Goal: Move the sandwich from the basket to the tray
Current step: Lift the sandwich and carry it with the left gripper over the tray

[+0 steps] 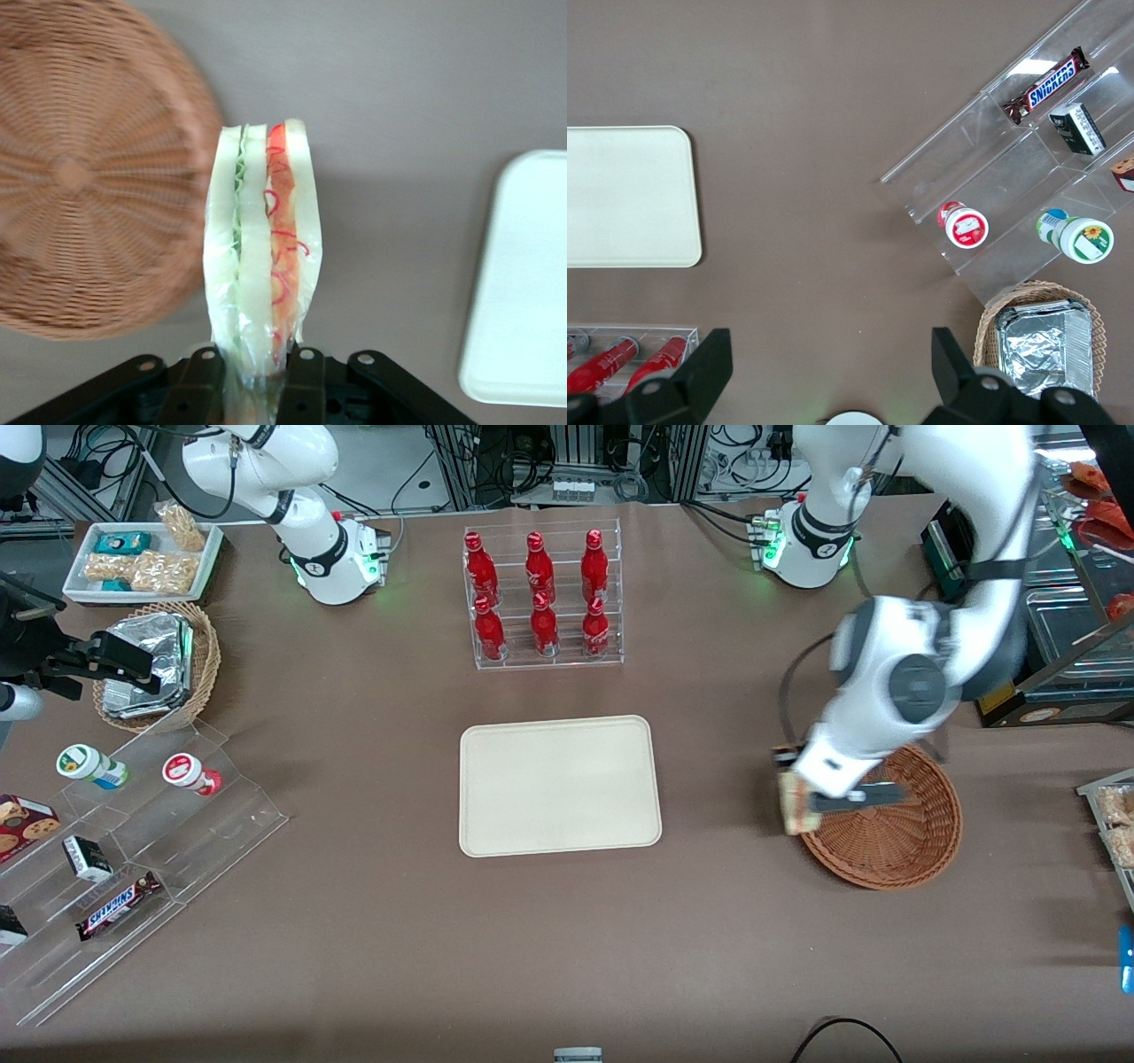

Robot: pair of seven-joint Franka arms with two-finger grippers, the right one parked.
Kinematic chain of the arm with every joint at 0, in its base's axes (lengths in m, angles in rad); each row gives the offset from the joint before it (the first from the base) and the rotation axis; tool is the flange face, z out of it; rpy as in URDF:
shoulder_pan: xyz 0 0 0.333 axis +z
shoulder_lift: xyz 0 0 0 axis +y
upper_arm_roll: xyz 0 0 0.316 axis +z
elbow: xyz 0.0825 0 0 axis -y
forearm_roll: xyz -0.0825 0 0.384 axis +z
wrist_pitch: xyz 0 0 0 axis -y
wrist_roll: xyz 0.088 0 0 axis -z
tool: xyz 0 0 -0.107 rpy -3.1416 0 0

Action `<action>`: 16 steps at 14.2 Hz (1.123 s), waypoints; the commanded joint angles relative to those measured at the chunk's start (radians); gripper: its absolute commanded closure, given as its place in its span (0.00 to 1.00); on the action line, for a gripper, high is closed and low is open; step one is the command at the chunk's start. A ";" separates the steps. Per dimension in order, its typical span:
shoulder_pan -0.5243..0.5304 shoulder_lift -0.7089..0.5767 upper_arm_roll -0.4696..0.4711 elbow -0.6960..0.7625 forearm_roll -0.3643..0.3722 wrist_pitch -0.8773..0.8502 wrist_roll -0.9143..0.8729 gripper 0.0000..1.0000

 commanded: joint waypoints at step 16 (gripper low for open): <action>-0.486 0.492 0.014 0.480 -0.156 0.209 -0.465 1.00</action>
